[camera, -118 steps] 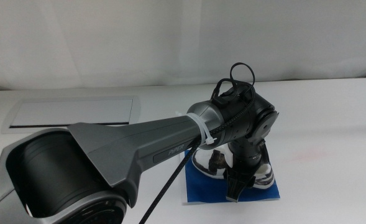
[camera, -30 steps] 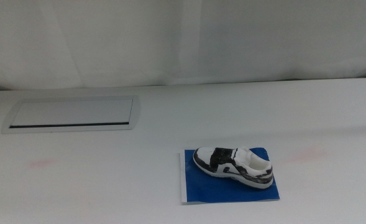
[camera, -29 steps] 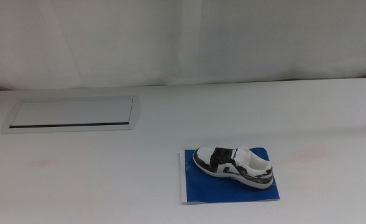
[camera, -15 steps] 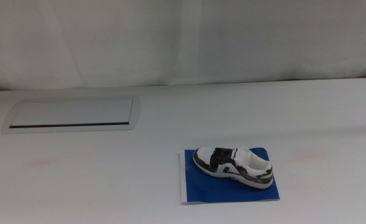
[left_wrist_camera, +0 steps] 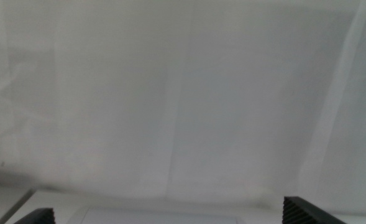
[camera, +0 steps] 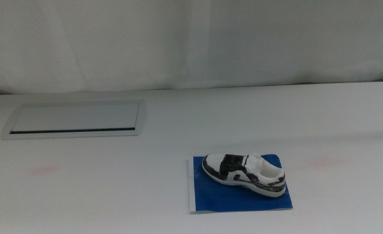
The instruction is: Use one arm to grab the shoe from the table and place it on the mat.
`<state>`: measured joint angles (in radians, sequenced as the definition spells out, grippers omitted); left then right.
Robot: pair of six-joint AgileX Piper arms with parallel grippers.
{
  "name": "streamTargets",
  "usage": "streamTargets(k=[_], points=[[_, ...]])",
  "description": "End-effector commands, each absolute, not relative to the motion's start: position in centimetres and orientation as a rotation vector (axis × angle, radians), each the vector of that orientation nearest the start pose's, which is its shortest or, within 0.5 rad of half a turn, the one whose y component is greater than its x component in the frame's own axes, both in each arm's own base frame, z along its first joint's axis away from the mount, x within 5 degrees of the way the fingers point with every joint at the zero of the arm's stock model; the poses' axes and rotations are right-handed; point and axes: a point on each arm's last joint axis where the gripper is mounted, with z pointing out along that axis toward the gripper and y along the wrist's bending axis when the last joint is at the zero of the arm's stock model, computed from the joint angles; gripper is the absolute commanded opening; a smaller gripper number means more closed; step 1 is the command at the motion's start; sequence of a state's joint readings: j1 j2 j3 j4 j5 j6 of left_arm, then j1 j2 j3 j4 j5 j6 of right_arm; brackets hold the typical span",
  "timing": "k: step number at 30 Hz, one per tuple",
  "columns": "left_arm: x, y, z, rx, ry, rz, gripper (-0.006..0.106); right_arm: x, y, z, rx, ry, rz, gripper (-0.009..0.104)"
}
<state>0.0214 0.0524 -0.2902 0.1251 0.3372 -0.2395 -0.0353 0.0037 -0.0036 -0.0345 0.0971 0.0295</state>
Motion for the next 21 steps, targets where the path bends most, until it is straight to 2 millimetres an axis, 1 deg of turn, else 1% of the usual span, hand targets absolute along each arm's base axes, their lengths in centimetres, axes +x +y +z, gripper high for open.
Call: streamTargets(k=[1,2,6,12,16,21], points=[[3.7,0.4,26.0,-0.152,1.493,-0.078,0.092,5.6,-0.3,19.3,0.023,1.595,-0.046,0.061],[4.0,0.3,25.2,-0.151,1.505,-0.079,0.092,5.6,-0.3,19.3,0.023,1.595,-0.046,0.061],[4.8,0.3,23.1,-0.150,1.556,-0.079,0.092,5.6,-0.3,19.3,0.023,1.595,-0.046,0.061],[5.1,0.3,21.2,-0.151,1.593,-0.078,0.092,5.6,-0.3,19.3,0.023,1.593,-0.046,0.061],[5.6,0.2,19.7,-0.137,1.554,-0.089,0.092,5.6,-0.3,19.3,0.023,1.593,-0.046,0.061],[5.6,0.2,19.7,-0.135,1.549,-0.090,0.092,5.6,-0.3,19.3,0.023,1.593,-0.046,0.061]])
